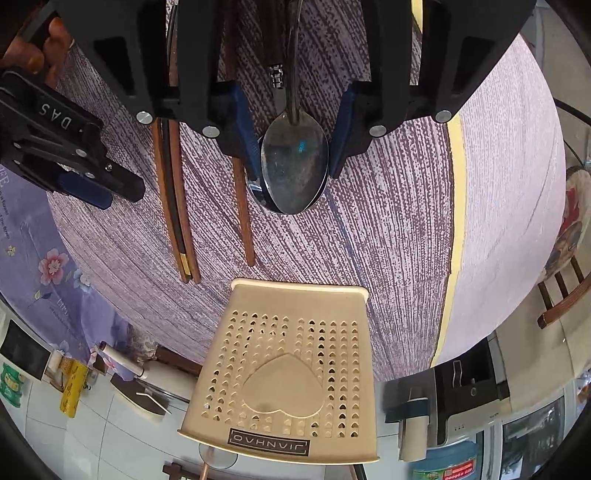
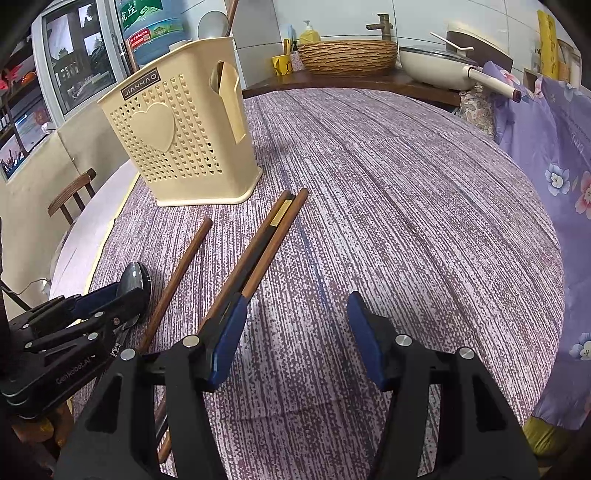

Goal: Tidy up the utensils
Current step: 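Close the left gripper on the metal spoon's handle, then grasp a wooden chopstick with the right gripper while the left holds the metal spoon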

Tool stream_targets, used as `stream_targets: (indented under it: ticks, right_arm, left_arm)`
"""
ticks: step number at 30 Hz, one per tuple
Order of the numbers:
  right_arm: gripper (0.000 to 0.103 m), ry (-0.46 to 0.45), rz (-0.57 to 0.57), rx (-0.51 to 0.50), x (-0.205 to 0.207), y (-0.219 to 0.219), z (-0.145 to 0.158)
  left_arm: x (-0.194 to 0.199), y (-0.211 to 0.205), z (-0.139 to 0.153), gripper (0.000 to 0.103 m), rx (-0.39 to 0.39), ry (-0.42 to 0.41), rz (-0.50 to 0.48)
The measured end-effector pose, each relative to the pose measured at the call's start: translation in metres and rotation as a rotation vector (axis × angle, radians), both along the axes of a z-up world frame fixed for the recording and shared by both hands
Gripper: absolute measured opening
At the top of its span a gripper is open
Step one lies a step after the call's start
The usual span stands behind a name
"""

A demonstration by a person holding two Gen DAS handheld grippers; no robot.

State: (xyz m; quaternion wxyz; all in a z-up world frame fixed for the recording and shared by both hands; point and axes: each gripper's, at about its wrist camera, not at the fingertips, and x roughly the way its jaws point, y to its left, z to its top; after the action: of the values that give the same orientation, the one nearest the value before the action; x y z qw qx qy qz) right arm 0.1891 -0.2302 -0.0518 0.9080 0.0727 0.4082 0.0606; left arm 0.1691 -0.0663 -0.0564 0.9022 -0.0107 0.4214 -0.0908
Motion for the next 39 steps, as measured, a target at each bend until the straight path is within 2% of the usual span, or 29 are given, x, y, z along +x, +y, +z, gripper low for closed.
stream_targets:
  ticks: [9, 18, 22, 26, 32, 35, 37, 39]
  right_arm:
    - [0.057, 0.006, 0.004, -0.009, 0.001, 0.008, -0.002]
    - [0.057, -0.001, 0.004, 0.005, 0.001, 0.008, 0.001]
    - [0.057, 0.01, 0.003, 0.003, 0.007, 0.01, 0.0]
    - [0.049, 0.027, -0.008, -0.009, 0.017, 0.015, 0.0]
    - [0.037, 0.051, -0.027, -0.014, 0.033, 0.023, 0.0]
    - [0.025, 0.065, -0.043, -0.013, 0.04, 0.021, 0.001]
    - [0.025, 0.075, -0.047, 0.012, 0.043, 0.016, -0.001]
    - [0.024, 0.078, -0.043, -0.012, 0.048, 0.018, -0.001]
  left_arm:
    - [0.001, -0.002, 0.001, 0.036, 0.02, -0.001, 0.016]
    - [-0.002, 0.017, 0.011, 0.036, -0.003, -0.035, 0.05]
    - [0.005, 0.031, 0.007, 0.036, -0.007, -0.024, 0.087]
    - [0.011, 0.039, 0.003, 0.036, -0.021, -0.003, 0.104]
    - [0.015, 0.039, 0.0, 0.036, 0.002, 0.017, 0.106]
    - [0.015, 0.041, 0.0, 0.036, 0.006, 0.018, 0.108]
    - [0.015, 0.042, 0.0, 0.036, 0.008, 0.019, 0.107]
    - [0.015, 0.041, 0.0, 0.036, 0.015, 0.019, 0.105]
